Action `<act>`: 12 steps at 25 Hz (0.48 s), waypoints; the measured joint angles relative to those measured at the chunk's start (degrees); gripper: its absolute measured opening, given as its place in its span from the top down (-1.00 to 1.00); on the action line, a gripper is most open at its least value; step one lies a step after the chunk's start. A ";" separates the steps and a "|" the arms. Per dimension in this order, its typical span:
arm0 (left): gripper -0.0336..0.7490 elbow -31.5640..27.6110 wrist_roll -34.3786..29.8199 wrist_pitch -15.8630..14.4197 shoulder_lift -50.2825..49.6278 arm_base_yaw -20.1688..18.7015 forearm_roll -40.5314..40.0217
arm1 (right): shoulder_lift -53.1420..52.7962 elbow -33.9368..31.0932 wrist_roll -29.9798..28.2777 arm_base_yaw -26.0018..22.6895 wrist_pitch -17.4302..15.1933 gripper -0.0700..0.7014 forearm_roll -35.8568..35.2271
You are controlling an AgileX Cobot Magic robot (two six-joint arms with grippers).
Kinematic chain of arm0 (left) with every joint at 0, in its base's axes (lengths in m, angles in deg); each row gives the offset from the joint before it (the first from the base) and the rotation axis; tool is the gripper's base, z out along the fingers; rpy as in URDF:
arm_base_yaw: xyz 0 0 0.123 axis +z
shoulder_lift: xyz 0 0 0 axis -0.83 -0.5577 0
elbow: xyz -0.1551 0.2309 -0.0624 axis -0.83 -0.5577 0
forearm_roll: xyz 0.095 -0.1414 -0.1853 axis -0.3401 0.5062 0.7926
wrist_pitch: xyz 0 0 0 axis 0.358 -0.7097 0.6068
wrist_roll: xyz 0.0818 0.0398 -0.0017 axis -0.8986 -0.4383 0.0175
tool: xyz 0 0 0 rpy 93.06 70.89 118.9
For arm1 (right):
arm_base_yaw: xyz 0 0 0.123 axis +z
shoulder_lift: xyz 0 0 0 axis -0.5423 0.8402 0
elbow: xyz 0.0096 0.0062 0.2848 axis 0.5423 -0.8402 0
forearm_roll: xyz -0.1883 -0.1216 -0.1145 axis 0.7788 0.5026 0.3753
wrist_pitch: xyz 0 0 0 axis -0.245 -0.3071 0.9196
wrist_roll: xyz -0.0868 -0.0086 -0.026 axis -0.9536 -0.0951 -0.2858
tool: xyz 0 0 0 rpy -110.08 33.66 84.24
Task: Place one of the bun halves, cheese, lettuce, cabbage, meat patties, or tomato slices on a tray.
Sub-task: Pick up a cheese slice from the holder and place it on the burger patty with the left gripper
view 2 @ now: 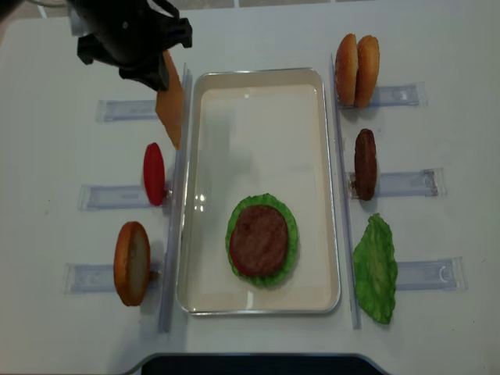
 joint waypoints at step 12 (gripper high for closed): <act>0.84 -11.33 -3.54 8.14 5.95 -4.10 10.69 | 0.00 0.00 0.00 0.00 0.00 -0.57 0.00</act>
